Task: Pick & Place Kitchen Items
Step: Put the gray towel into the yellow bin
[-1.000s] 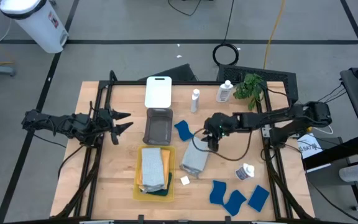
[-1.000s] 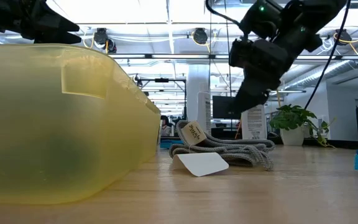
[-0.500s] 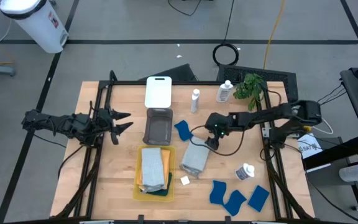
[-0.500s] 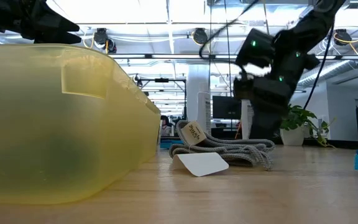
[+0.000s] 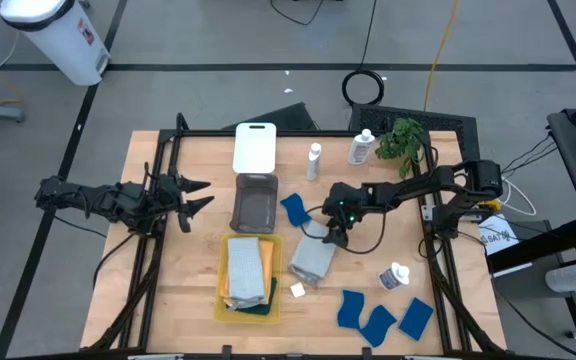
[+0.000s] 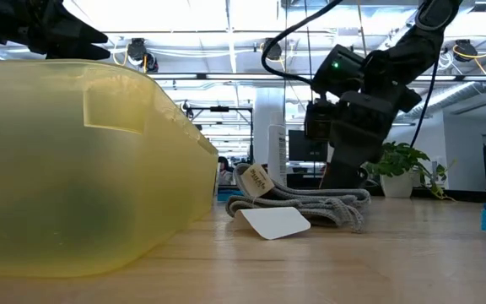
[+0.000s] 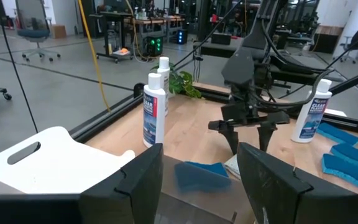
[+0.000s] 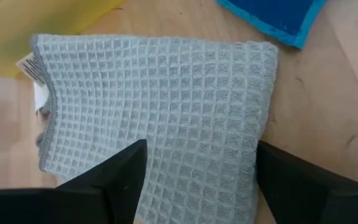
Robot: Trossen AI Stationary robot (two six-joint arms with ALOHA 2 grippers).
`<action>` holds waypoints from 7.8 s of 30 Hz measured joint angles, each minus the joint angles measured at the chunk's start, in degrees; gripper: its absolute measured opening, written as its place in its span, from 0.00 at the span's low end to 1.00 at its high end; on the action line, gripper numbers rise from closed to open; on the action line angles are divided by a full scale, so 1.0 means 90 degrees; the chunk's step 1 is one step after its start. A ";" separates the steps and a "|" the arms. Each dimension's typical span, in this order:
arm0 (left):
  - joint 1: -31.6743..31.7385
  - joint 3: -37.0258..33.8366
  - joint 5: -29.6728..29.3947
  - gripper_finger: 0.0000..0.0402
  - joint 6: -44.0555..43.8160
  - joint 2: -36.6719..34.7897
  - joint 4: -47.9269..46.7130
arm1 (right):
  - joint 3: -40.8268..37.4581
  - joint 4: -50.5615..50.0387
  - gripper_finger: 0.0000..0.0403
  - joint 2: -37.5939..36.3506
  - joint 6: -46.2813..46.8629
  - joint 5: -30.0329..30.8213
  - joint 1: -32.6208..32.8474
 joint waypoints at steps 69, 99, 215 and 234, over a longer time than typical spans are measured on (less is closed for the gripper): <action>0.0610 0.3781 0.3512 0.52 -0.0865 0.8401 0.3775 | 0.1768 -0.2515 0.00 -0.2419 -0.3205 0.5146 0.3937; 0.0693 0.9511 0.5242 0.52 0.0109 1.0141 -0.3919 | 0.1766 -0.1611 0.00 -0.1528 -0.3817 0.4360 0.3662; -0.4540 0.9504 -0.1141 0.01 -0.5912 0.9461 -0.6087 | 0.1756 -0.1870 0.49 -0.3604 -0.2467 0.4802 0.3920; -0.4218 0.9503 -0.2010 0.02 -0.7806 1.0326 -0.7877 | 0.1141 -0.1261 0.49 -0.3604 -0.2391 0.4802 0.3979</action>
